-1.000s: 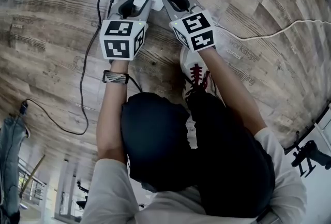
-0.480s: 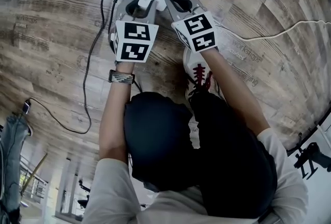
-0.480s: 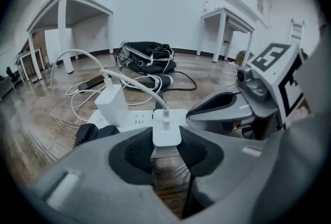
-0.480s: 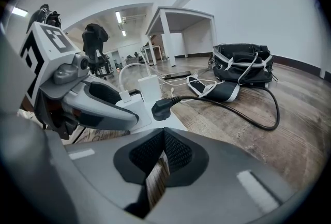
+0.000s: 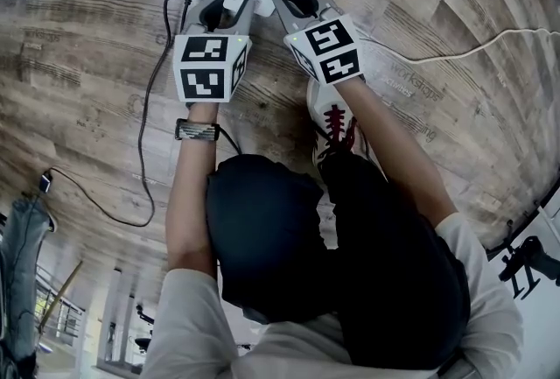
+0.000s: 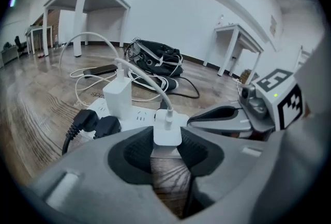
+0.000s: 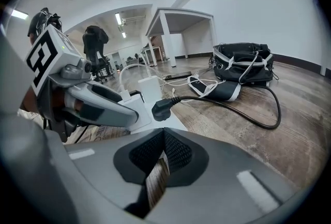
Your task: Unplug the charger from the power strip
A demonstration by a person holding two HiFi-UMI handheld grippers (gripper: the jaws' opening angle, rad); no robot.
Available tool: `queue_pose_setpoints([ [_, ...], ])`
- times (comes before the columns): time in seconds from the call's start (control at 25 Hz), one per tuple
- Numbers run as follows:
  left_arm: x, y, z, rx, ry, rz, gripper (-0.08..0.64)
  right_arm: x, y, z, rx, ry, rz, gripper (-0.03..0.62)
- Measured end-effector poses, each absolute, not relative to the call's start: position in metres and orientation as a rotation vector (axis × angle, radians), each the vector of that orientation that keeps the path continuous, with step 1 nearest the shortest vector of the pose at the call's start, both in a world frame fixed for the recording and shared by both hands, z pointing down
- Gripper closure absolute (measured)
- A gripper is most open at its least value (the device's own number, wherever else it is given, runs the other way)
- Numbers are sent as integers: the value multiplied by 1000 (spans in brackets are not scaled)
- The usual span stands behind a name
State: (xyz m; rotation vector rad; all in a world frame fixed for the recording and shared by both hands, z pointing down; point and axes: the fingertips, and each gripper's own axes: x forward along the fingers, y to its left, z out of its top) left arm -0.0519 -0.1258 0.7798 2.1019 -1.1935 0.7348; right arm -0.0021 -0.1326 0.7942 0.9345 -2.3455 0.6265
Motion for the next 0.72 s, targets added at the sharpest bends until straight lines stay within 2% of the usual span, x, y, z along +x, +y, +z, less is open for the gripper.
queue_pose_setpoints([
  [0.4,-53,-127,779,2089,-1202,694,410,-2,-133,794,932,-2354,635,589],
  [0.72,-48,-126,776,2209,-1216,947,420,-2,-132,795,923,-2354,631,589],
])
